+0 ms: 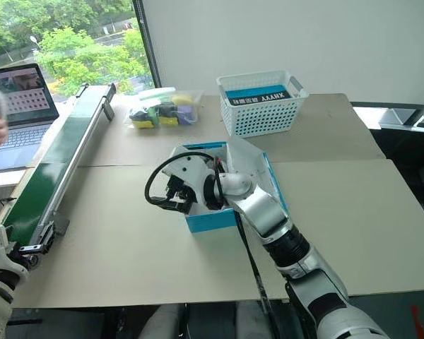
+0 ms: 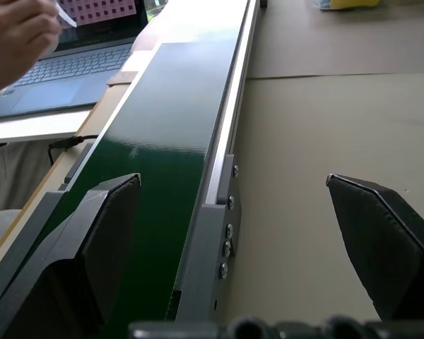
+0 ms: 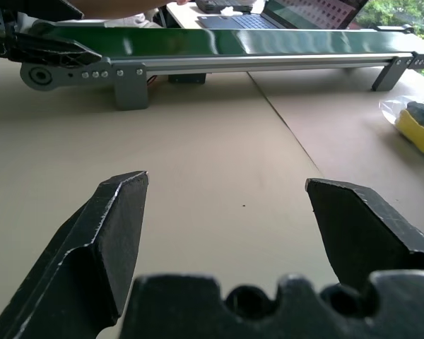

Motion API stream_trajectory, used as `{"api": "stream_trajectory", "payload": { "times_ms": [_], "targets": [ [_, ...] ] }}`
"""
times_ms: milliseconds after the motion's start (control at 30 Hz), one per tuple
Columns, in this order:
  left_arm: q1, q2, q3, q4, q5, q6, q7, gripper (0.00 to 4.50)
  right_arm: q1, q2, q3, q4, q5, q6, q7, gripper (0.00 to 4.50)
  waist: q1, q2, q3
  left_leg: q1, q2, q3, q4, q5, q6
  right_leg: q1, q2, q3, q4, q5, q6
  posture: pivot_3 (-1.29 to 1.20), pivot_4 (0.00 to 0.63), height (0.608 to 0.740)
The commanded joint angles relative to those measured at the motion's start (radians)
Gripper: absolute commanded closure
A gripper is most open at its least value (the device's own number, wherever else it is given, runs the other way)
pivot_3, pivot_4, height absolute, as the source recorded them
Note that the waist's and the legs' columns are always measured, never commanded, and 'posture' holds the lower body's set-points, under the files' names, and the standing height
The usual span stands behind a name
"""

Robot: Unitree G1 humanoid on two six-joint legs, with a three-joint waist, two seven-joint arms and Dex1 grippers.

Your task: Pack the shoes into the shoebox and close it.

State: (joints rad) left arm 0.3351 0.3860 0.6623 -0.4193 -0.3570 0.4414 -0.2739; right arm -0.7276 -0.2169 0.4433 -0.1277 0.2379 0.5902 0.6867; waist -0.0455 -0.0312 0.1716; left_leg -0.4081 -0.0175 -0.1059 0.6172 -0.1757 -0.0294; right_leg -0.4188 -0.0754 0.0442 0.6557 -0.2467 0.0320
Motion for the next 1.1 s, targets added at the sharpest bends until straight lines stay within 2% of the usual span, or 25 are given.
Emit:
{"api": "stream_trajectory", "payload": {
  "times_ms": [33,300,433,1100],
  "targets": [
    [0.018,0.018,0.02,-0.012,0.006,0.001,0.005,0.0,-0.006,0.019,-0.043,-0.043,0.02,0.017,-0.005,0.13,0.0,0.0,0.0,0.0,0.0,0.0,0.0,0.0,0.0,0.0,0.0,0.0,0.0,0.0,0.0,0.0,0.15,0.729],
    [0.021,0.02,0.024,0.0,0.01,-0.012,0.016,0.0,0.013,0.051,-0.061,-0.056,0.052,0.069,0.008,0.13,0.001,0.0,0.0,0.0,0.0,0.0,0.0,0.0,0.0,0.0,0.0,0.0,0.0,0.0,0.0,0.0,0.15,0.729],
    [0.016,0.015,0.026,0.006,0.021,-0.028,0.029,0.0,-0.007,0.063,-0.051,0.001,-0.008,0.088,-0.046,0.13,0.0,0.0,0.0,0.0,0.0,0.0,0.0,0.0,0.0,0.0,0.0,0.0,0.0,0.0,0.0,0.0,0.15,0.729],
    [0.002,0.009,0.038,0.034,0.001,-0.039,0.052,0.0,-0.001,0.052,-0.04,0.007,-0.035,0.116,-0.033,0.13,0.0,0.0,0.0,0.0,0.0,0.0,0.0,0.0,0.0,0.0,0.0,0.0,0.0,0.0,0.0,0.0,0.15,0.729]
  ]
}}
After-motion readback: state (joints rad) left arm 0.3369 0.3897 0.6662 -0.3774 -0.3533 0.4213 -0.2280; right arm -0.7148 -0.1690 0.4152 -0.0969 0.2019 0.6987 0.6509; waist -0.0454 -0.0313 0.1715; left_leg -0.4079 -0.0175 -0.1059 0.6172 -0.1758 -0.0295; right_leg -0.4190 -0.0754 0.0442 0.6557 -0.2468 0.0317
